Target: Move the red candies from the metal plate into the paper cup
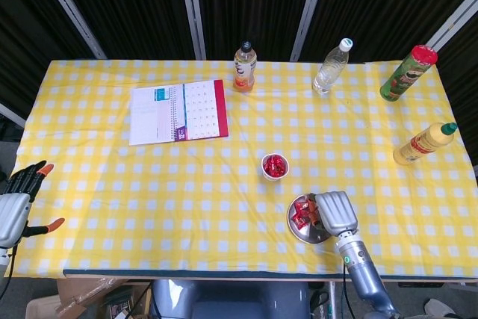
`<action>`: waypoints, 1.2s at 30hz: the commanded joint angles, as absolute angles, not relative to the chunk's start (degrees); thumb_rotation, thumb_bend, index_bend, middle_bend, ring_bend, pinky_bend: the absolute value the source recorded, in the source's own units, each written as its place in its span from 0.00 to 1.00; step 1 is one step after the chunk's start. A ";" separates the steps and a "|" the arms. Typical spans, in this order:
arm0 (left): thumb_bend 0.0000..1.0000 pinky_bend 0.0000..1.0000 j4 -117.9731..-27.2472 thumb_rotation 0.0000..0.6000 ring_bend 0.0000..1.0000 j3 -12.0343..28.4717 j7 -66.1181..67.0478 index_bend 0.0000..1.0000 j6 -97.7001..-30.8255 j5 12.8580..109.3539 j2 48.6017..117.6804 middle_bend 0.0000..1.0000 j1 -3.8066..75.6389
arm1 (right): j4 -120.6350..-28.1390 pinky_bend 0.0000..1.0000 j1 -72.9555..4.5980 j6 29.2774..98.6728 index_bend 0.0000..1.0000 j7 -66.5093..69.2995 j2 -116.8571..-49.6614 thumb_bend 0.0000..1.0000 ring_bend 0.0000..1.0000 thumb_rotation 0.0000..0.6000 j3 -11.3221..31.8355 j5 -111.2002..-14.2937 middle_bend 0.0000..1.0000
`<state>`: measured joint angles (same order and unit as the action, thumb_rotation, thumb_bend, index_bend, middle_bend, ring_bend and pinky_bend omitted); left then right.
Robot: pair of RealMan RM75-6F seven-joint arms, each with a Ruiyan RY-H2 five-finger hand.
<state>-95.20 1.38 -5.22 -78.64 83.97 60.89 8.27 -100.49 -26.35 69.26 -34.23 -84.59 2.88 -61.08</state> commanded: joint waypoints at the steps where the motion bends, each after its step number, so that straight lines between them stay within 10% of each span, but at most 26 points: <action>1: 0.00 0.00 -95.20 1.00 0.00 1.39 -5.27 0.00 -78.65 83.99 60.89 0.00 8.28 | -101.30 0.93 -26.51 69.51 0.63 -34.44 -84.09 0.67 0.87 1.00 3.34 -61.21 0.82; 36: 0.00 0.00 -95.63 1.00 0.00 1.25 -4.64 0.00 -78.54 84.12 61.01 0.00 8.33 | -108.89 0.93 -26.99 71.52 0.63 -34.52 -80.80 0.68 0.87 1.00 5.29 -63.34 0.82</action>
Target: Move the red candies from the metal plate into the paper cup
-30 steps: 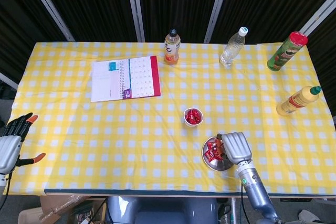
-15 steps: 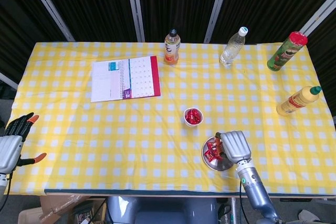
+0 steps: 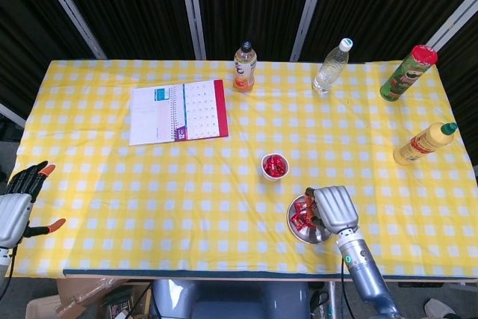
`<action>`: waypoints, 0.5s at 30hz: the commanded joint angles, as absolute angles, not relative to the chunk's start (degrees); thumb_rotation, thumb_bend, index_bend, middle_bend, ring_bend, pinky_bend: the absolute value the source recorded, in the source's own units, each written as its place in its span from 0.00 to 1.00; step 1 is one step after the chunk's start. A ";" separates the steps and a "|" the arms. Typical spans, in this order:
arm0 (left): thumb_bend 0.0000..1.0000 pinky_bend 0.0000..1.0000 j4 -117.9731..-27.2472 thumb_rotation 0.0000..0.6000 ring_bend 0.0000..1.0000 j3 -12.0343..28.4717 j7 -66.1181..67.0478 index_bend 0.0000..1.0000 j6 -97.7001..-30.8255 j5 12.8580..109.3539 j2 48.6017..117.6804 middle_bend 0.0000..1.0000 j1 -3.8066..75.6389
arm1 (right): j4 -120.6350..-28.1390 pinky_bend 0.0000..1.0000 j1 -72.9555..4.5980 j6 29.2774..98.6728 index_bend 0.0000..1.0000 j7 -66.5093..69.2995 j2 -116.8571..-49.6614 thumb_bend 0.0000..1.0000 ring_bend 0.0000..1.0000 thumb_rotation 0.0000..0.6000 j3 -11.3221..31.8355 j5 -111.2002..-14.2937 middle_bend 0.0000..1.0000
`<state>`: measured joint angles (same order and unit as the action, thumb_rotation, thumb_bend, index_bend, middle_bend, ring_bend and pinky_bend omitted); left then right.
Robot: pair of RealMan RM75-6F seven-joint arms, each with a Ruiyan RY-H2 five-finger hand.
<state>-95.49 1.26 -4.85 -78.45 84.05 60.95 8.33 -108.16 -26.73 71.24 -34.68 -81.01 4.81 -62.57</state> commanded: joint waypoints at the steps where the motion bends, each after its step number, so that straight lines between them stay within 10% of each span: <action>1: 0.00 0.00 -95.68 1.00 0.00 1.25 -4.52 0.00 -78.56 84.09 61.04 0.00 8.31 | -109.20 0.93 -27.13 71.59 0.63 -34.50 -80.73 0.68 0.87 1.00 5.50 -63.68 0.82; 15: 0.00 0.00 -95.29 1.00 0.00 1.31 -2.96 0.00 -78.73 84.06 61.46 0.00 8.35 | -105.97 0.92 -33.60 67.60 0.63 -31.39 -82.91 0.68 0.87 1.00 14.25 -60.98 0.82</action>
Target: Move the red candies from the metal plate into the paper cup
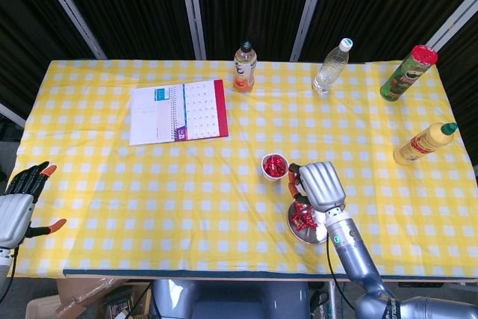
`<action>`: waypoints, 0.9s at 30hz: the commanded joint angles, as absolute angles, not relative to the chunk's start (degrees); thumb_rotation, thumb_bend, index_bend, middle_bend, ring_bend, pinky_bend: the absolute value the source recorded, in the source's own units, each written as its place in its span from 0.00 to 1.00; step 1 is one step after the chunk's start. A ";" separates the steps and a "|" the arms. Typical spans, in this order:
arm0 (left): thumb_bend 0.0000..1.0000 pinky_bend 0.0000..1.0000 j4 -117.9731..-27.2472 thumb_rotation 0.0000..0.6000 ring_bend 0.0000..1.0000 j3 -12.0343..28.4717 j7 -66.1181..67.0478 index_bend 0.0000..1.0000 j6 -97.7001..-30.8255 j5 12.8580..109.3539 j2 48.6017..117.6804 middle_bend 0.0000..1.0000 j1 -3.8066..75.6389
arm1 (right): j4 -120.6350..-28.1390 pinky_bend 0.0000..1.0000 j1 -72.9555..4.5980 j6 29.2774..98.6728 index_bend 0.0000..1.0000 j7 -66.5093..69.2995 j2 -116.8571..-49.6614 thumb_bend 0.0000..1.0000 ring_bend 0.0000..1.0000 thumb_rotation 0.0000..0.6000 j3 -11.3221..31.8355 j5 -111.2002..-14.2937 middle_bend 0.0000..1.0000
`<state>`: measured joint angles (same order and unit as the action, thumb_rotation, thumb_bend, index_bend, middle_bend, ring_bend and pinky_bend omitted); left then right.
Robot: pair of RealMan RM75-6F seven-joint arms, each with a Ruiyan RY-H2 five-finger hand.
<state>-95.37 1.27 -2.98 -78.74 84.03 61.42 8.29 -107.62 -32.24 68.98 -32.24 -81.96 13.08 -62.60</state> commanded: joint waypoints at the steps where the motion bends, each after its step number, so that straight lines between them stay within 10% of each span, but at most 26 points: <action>1: 0.00 0.00 -95.28 1.00 0.00 1.33 -2.96 0.00 -78.65 83.99 61.47 0.00 8.38 | -105.19 0.92 -34.05 67.07 0.63 -31.15 -83.25 0.68 0.87 1.00 14.64 -60.35 0.82; 27: 0.00 0.00 -95.71 1.00 0.00 1.60 -3.78 0.00 -76.73 82.76 61.08 0.00 9.21 | -94.80 0.92 -43.00 60.32 0.55 -30.97 -89.16 0.67 0.87 1.00 17.11 -52.01 0.82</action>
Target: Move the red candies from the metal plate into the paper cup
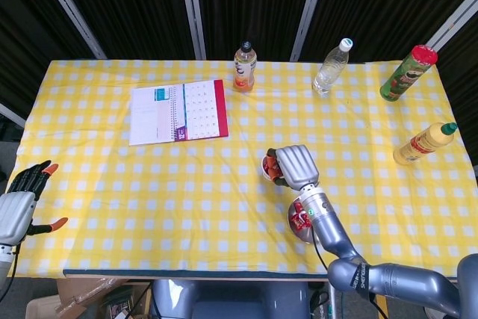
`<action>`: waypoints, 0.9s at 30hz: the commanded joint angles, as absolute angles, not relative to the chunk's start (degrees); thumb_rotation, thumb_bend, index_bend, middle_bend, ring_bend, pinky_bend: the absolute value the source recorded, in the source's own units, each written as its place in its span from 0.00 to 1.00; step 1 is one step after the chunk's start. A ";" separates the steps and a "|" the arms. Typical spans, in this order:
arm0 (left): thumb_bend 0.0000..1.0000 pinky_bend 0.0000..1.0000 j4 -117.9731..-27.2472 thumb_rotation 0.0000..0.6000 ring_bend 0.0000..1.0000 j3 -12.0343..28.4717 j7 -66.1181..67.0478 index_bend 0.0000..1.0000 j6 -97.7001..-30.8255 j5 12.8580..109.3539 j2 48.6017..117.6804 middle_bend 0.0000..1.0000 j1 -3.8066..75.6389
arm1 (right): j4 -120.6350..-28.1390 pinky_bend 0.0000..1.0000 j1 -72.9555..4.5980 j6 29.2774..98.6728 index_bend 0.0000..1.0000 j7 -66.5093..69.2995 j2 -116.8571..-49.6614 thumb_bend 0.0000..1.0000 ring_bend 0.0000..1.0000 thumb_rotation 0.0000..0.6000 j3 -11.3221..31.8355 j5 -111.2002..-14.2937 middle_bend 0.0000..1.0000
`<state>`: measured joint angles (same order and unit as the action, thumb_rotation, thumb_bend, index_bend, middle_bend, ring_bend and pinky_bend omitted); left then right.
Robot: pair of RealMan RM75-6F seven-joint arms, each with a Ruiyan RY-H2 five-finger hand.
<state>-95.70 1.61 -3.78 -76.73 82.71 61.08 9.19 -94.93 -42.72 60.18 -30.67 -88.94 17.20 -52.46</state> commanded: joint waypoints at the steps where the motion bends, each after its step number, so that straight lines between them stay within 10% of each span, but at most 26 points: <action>1: 0.00 0.00 -95.78 1.00 0.00 1.60 -3.77 0.00 -76.71 82.74 61.07 0.00 9.22 | -94.79 0.92 -43.16 60.41 0.53 -31.12 -89.21 0.66 0.87 1.00 17.09 -51.69 0.82; 27: 0.00 0.00 -95.18 1.00 0.00 1.50 -4.27 0.00 -77.91 83.71 61.15 0.00 8.89 | -104.42 0.76 -37.60 70.70 0.40 -32.13 -80.69 0.55 0.74 1.00 11.01 -59.27 0.73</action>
